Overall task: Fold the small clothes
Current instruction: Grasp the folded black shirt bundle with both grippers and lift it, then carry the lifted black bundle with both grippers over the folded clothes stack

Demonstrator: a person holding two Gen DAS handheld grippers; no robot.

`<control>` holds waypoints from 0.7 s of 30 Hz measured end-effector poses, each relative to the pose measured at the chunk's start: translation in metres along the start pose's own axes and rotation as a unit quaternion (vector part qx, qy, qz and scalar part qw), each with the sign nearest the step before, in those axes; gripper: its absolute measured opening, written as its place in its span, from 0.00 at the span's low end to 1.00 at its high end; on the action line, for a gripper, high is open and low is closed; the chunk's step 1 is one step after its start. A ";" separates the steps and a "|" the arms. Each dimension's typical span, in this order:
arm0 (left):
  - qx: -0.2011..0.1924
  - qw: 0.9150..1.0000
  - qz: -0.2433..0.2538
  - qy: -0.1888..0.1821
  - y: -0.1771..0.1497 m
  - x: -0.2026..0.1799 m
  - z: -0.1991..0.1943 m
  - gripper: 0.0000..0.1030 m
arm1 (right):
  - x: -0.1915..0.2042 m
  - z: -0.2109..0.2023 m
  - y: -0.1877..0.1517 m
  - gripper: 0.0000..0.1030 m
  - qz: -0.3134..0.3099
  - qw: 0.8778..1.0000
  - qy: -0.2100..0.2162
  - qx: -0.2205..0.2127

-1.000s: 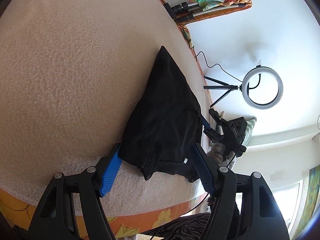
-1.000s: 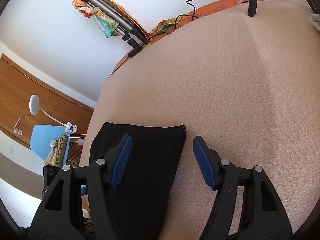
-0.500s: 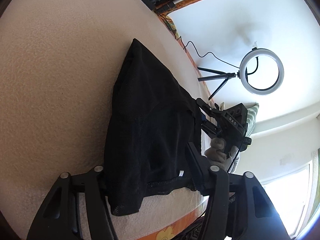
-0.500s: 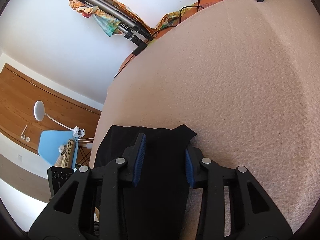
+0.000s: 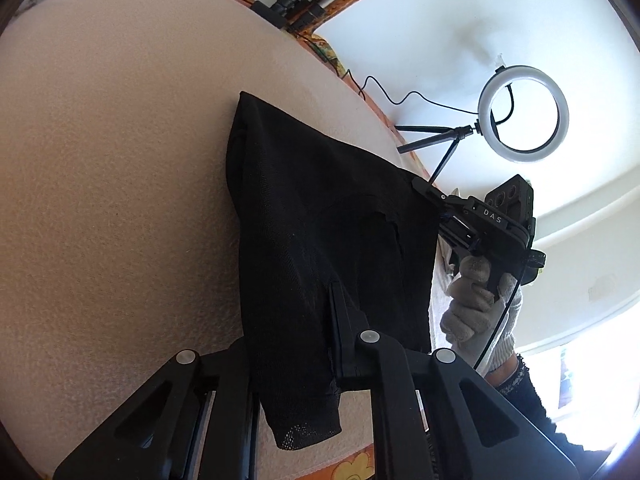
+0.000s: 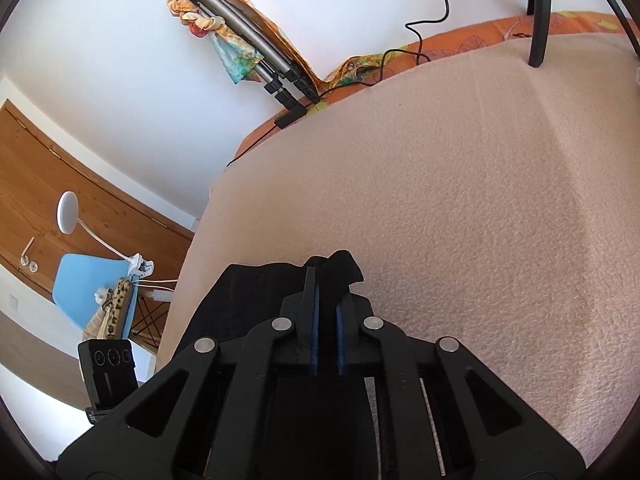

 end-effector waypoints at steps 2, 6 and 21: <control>-0.003 1.000 0.008 -0.003 -0.001 -0.005 -0.004 0.09 | 0.006 -0.003 0.000 0.07 -0.011 1.000 -0.007 0.000; -0.007 1.000 0.024 -0.010 -0.001 -0.016 -0.009 0.08 | 0.015 -0.009 0.001 0.07 -0.021 1.000 -0.013 -0.007; 0.008 0.995 0.086 -0.056 0.000 -0.096 0.010 0.07 | 0.015 -0.096 0.010 0.07 -0.035 0.996 -0.050 -0.059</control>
Point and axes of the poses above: each gripper's, at about its wrist camera, not at the fingertips, and z roughly the way its jaws point, x to its left, y to its top, the point moved 10 cm from there along z, roughly the way its jaws point, and after that the axes turned 6 degrees about x, right-handed, at the moved point
